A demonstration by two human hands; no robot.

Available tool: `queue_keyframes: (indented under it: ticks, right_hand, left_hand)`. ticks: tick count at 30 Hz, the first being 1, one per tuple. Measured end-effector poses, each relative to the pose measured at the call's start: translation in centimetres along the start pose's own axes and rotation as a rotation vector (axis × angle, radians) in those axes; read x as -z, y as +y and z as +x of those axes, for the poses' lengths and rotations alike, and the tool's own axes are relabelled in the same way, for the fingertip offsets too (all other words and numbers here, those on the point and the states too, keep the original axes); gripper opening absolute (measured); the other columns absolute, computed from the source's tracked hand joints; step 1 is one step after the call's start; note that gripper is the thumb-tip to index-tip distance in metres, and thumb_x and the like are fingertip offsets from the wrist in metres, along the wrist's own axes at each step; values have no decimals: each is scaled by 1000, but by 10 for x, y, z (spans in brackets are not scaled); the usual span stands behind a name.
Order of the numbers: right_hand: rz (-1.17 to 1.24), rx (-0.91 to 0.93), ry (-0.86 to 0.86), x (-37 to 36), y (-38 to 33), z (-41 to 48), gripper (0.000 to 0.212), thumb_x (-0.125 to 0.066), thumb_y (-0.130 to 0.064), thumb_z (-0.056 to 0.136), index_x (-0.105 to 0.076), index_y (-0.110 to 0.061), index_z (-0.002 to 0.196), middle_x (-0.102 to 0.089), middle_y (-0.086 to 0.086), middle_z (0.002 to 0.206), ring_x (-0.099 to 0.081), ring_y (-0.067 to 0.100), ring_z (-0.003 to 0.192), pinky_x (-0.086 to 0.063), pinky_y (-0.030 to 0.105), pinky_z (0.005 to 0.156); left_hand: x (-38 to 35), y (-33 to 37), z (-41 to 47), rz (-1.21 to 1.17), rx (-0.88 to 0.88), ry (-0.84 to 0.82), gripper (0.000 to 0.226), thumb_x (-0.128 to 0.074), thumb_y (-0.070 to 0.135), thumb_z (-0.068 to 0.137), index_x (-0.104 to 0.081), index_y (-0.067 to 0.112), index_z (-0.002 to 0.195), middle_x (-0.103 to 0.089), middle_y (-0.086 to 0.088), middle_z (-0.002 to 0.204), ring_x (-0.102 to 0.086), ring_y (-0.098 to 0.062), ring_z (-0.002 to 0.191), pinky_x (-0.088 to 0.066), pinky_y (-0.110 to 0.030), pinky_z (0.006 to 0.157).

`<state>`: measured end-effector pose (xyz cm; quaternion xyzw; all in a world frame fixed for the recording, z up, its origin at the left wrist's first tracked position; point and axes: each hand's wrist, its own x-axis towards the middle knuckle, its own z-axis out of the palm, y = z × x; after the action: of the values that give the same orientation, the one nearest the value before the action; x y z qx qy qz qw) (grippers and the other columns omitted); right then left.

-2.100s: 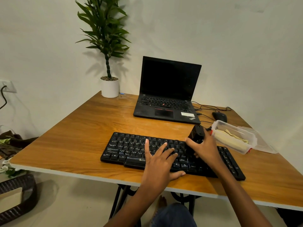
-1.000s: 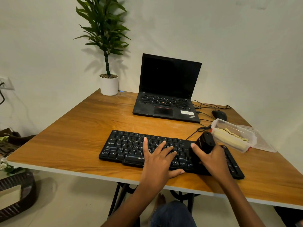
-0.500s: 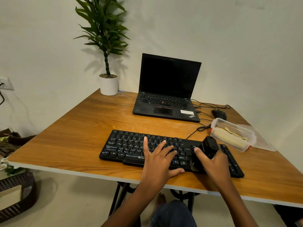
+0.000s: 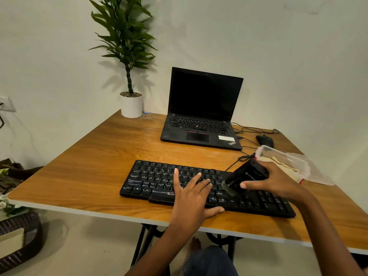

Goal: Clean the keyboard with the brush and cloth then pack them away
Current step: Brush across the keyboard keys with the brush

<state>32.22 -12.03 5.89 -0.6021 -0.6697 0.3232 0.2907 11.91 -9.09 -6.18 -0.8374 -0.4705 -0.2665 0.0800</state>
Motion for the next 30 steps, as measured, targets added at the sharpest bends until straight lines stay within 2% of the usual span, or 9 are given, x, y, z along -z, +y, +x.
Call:
queue_keyframes:
  ticks: [2,4,6,8,14,18,21,25,30]
  right_hand:
    - [-170,-27,-157,11,0,12,26,-80,-12,70,-65,-12,91,-68,0,82,-65,2,69,-47,10,57]
    - [-234,-30,-226,11,-2,24,41,-83,-26,60,-65,-3,89,-67,6,78,-65,7,66,-48,16,56]
    - [-271,-8,-262,3,-3,36,58,-78,-42,53,-66,-4,95,-68,10,85,-66,17,75,-52,29,65]
    - [-281,24,-279,-5,-2,40,59,-78,-44,55,-66,-8,100,-69,9,91,-66,21,82,-53,35,71]
    - [-260,-44,-374,13,-6,41,23,-79,-12,70,-64,-11,87,-68,-6,76,-66,6,70,-49,18,59]
    - [-318,63,-344,-5,-9,48,36,-80,-20,70,-65,-3,98,-68,7,87,-64,16,78,-49,25,65]
    - [-292,51,-304,-1,-7,51,37,-81,-22,68,-65,-5,97,-68,6,89,-65,18,81,-51,27,67]
    - [-286,99,-316,-8,-2,48,55,-81,-40,61,-66,-8,104,-69,9,97,-66,24,87,-52,39,76]
    - [-285,-1,-418,13,-7,48,37,-80,-22,65,-66,-4,94,-67,10,88,-65,17,78,-50,24,64]
  left_hand:
    - [-1,1,0,8,-3,4,71,-28,76,75,-73,27,101,-69,12,109,-60,-12,114,-8,-65,105]
    - [-2,1,-1,20,-6,7,71,-28,75,75,-73,27,101,-69,12,109,-60,-13,114,-9,-66,105]
    - [-2,0,-1,23,-10,11,70,-29,75,76,-73,26,100,-69,12,109,-59,-13,115,-7,-65,105]
    - [-2,-1,-1,19,-13,20,70,-29,75,75,-73,26,100,-69,11,109,-59,-13,114,-7,-65,106]
    - [-3,0,-1,15,-15,43,69,-30,74,75,-73,26,99,-69,12,108,-60,-12,113,-9,-65,105]
    - [-3,-2,-2,9,-13,43,68,-31,74,75,-73,26,99,-69,12,108,-60,-12,114,-8,-65,105]
    - [-3,-1,-1,10,-22,45,68,-30,74,76,-72,26,100,-69,11,109,-60,-13,114,-8,-65,105]
    - [-3,-1,-1,10,-13,39,68,-31,74,75,-72,27,101,-69,12,109,-60,-13,114,-7,-65,105]
    - [-3,-1,-1,10,-13,30,68,-30,74,76,-73,26,100,-69,12,109,-60,-12,113,-7,-64,106]
